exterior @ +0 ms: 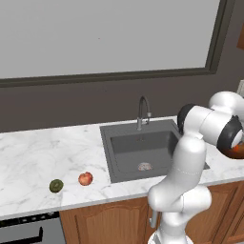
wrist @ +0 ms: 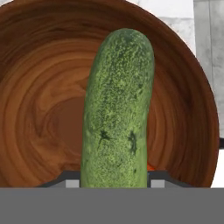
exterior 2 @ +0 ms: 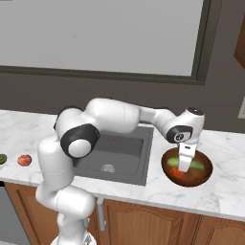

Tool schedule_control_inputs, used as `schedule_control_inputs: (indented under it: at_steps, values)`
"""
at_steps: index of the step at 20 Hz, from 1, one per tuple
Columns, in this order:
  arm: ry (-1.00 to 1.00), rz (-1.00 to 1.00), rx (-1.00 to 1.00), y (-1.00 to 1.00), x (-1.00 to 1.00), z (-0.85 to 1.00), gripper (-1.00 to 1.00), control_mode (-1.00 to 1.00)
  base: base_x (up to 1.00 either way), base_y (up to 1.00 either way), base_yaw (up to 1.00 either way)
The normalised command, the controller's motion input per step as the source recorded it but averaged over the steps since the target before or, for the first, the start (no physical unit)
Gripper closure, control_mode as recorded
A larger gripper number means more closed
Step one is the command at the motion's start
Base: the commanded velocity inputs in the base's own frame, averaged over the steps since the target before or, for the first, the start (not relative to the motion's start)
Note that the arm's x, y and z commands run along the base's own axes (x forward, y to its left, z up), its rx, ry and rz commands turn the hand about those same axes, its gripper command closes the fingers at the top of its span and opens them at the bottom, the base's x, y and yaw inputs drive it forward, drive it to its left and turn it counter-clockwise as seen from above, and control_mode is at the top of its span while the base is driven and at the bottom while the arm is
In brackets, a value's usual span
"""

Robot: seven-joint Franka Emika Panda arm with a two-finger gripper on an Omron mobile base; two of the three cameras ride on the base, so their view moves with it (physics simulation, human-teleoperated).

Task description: There is a mixed pile of frozen fruits and vegetables on the counter. Locate all the frozen vegetables and place the items in a bowl on the counter. Take all the frozen fruits and defrost them in a running sink.

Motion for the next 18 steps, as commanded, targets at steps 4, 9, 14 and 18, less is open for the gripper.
schedule_control_inputs:
  at_steps: [4, 9, 14, 18]
  values:
    - [0.00, 0.00, 0.00, 0.01, 0.00, -0.13, 1.00, -1.00, 0.00, 0.00, 0.00]
    - [0.01, 0.00, 0.00, 0.01, 0.00, -0.13, -1.00, -1.00, 0.00, 0.00, 0.00]
    - [0.00, 0.00, 0.00, 0.00, 0.00, 0.00, -1.00, -1.00, 0.00, 0.00, 0.00]
    - [0.00, 0.00, 0.00, -0.02, 0.01, 0.34, -1.00, -1.00, 0.00, 0.00, 0.00]
